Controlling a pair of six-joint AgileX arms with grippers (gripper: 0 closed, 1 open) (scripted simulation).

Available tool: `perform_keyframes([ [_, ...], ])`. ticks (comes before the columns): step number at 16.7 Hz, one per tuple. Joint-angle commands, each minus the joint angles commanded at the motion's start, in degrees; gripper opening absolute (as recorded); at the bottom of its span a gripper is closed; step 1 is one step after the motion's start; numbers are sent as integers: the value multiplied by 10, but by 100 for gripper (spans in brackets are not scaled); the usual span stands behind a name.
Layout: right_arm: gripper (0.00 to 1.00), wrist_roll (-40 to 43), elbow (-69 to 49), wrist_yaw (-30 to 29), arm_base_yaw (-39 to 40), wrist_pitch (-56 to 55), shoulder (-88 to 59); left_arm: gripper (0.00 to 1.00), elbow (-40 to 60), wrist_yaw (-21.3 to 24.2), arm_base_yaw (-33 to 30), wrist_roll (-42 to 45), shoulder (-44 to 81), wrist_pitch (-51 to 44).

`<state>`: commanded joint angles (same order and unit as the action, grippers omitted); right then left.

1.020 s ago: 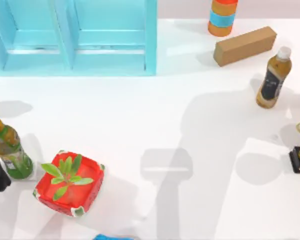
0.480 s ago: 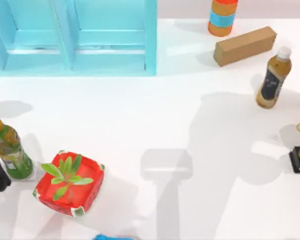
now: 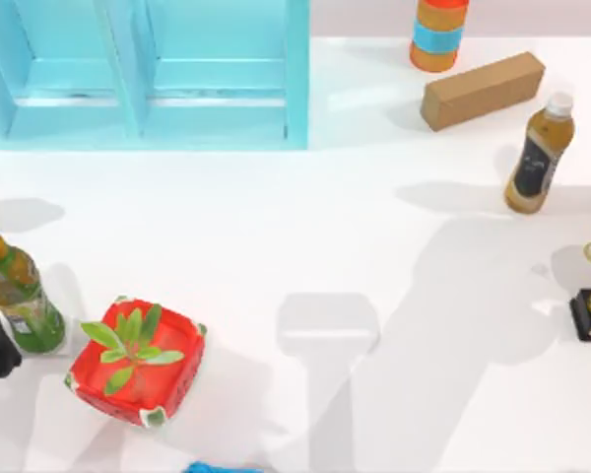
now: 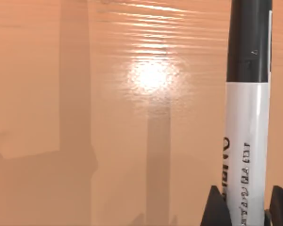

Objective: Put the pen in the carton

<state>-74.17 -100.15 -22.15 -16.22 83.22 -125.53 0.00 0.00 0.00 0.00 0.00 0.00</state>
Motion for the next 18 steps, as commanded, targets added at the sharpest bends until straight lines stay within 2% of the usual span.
perform_keyframes([
  [4, 0, 0, 3, 0, -1, -3, 1, 100, 0, 0, 0, 0, 0, 0],
  [17, 98, 0, 3, 0, -1, -3, 1, 100, 0, 0, 0, 0, 0, 0],
  [18, 100, 0, 3, 0, -1, -3, 1, 100, 0, 0, 0, 0, 0, 0],
])
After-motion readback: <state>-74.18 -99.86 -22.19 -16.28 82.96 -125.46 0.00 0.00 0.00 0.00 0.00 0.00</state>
